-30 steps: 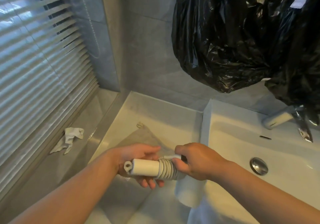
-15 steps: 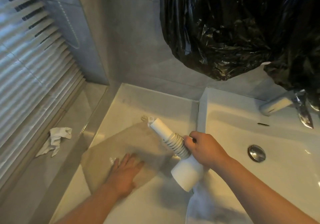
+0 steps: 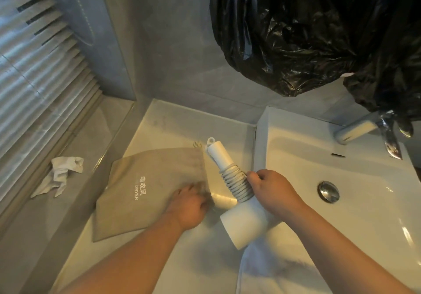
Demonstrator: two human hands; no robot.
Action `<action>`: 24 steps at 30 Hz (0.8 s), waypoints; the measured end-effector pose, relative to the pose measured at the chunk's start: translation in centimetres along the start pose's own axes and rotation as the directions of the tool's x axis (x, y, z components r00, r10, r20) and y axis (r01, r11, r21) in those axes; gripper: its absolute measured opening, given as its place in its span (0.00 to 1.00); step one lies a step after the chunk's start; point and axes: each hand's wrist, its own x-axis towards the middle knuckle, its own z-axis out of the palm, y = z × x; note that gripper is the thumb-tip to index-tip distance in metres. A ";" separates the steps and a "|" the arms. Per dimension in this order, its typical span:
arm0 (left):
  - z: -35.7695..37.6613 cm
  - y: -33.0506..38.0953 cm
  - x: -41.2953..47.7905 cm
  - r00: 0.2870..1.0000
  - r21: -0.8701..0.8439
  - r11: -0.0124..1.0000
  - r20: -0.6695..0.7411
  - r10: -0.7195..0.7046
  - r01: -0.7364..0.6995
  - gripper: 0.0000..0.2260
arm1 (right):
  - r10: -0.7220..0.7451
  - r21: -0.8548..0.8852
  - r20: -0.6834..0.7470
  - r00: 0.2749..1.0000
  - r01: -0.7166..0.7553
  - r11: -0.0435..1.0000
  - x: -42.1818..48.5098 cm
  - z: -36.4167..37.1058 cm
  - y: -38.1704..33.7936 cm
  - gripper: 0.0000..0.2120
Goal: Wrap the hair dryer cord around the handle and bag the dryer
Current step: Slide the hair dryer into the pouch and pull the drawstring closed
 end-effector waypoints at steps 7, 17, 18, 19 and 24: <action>0.8 -0.9 0.4 0.982 0.189 0.964 0.008 -0.190 0.185 0.23 | 0.025 -0.046 -0.002 1.000 -0.025 0.999 -1.1 -0.6 1.3 0.23; -0.8 -5.1 -2.7 0.950 -0.360 0.930 -0.259 -0.177 0.076 0.17 | -0.030 -0.158 0.148 0.989 0.054 0.986 -3.8 1.0 -0.3 0.19; -1.6 -5.1 -3.2 0.935 -0.385 0.920 -0.298 -0.194 0.068 0.18 | -0.044 -0.157 0.168 0.985 0.071 0.985 -4.3 1.3 -0.7 0.19; -2.2 -5.2 -3.9 0.920 -0.406 0.911 -0.328 -0.213 0.066 0.18 | -0.068 -0.175 0.199 0.978 0.104 0.979 -4.7 1.8 -1.1 0.18; -2.8 -6.7 -7.5 0.839 -0.497 0.867 -0.450 -0.305 0.049 0.12 | -0.213 -0.321 0.356 0.910 0.333 0.887 -5.0 5.4 -1.3 0.16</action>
